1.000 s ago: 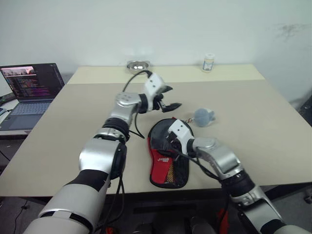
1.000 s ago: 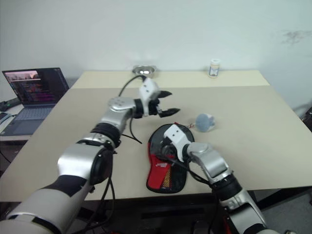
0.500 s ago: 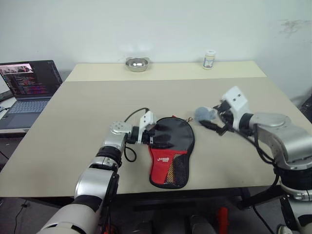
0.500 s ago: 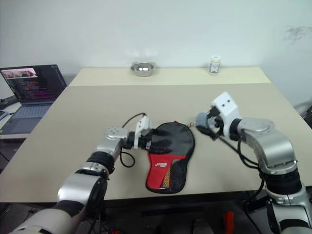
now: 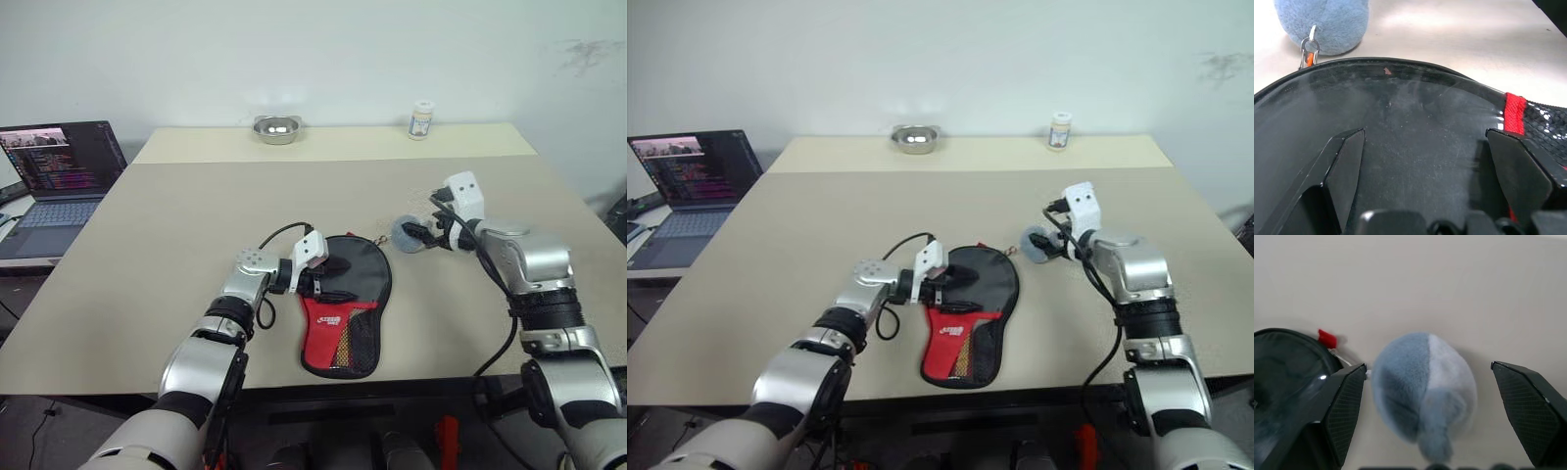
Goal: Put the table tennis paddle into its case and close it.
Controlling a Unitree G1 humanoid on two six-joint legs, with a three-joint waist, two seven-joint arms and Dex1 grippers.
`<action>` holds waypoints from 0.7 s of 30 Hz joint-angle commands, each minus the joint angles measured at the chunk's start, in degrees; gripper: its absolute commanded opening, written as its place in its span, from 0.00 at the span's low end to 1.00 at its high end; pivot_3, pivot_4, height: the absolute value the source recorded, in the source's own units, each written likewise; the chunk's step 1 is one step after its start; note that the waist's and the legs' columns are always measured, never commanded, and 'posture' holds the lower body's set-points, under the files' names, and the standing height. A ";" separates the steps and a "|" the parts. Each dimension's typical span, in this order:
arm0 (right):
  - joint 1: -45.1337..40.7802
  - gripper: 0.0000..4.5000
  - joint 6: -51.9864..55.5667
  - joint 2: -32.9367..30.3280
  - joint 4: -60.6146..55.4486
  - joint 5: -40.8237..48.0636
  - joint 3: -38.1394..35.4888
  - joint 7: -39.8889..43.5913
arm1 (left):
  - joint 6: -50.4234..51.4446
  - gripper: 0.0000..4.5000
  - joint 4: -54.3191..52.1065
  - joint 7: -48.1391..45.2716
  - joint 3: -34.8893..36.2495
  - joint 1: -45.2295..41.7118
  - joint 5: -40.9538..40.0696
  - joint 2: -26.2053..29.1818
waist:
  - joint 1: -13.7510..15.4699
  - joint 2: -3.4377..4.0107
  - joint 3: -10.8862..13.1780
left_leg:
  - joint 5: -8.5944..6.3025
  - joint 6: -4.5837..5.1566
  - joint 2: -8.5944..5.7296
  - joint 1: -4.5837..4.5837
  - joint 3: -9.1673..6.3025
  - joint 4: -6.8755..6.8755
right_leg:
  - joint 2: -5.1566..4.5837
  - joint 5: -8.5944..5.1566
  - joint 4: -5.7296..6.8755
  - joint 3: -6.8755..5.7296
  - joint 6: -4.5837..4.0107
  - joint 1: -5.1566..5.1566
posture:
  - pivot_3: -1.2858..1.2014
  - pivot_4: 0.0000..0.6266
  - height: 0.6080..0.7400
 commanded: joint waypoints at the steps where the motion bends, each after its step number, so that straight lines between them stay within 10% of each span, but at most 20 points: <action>1: -2.27 1.00 -4.39 0.17 4.81 -1.35 -0.12 0.01 | -0.54 0.95 -0.51 0.28 -0.39 -0.10 0.06 -0.17 | -0.04 0.00 0.00 | 0.00 0.00 -0.01 0.00 0.01 0.00 | 0.00 0.00 0.00 0.00 0.00 0.00 | 0.52 0.24 1.00; 7: -3.43 1.00 -6.54 0.81 8.83 -2.14 0.13 0.78 | 1.02 0.95 -0.24 0.68 -0.66 0.21 0.32 -0.11 | -0.18 0.03 -0.02 | 0.00 0.00 0.00 0.01 0.01 0.00 | 0.00 0.00 0.02 0.01 0.00 0.00 | 0.52 0.24 1.00; 21: 1.28 0.04 0.06 -1.63 -2.46 -1.77 -0.14 0.85 | -7.27 0.96 1.34 -3.52 -4.88 3.76 3.08 0.51 | -0.12 0.10 -0.12 | 0.00 -0.01 0.00 0.01 0.00 0.01 | 0.00 0.00 0.00 0.00 0.00 0.01 | 0.52 0.24 1.00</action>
